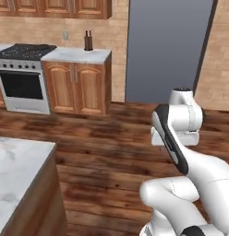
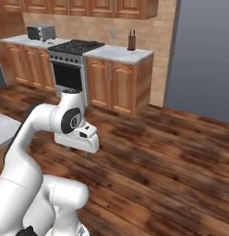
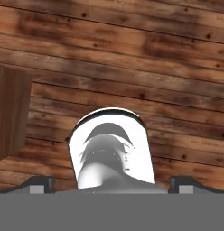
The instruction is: Place the cold items (potato and lemon) from the fridge in one tupperware on the dining counter. Place the warm items (hot dog and kebab skewer) in the stove area in another tupperware.
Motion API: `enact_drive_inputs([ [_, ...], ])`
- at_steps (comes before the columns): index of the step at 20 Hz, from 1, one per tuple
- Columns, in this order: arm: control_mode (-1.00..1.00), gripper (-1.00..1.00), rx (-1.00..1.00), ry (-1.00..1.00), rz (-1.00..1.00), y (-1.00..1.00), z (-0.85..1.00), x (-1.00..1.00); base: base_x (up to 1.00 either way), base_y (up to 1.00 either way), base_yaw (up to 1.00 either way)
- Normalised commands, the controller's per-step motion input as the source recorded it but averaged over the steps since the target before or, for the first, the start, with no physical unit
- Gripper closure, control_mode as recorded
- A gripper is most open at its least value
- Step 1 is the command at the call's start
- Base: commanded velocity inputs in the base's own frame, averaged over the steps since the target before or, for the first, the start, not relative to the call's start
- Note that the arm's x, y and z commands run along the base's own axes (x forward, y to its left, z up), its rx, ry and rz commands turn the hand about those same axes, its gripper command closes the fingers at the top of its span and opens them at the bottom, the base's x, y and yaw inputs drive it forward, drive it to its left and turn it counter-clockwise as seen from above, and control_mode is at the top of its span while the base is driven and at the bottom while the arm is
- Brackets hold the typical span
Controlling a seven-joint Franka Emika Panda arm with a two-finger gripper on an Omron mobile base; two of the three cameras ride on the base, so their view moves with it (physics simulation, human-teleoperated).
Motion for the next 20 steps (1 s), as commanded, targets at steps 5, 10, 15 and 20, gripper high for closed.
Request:
enact_drive_inputs([
  [5, 1.00, -1.00, 0.00, 0.00, 0.00, 0.00, 0.00, 0.00, 1.00, -0.91, 0.24],
  [10, 1.00, -1.00, 0.00, 0.00, 0.00, 0.00, 0.00, 0.00, 1.00, -0.71, 0.38],
  [15, 1.00, -1.00, 0.00, 0.00, 0.00, 0.00, 0.00, 0.00, 1.00, -0.41, 0.54],
  [20, 1.00, -1.00, 0.00, 0.00, 0.00, 0.00, 0.00, 0.00, 1.00, -0.29, 0.63],
])
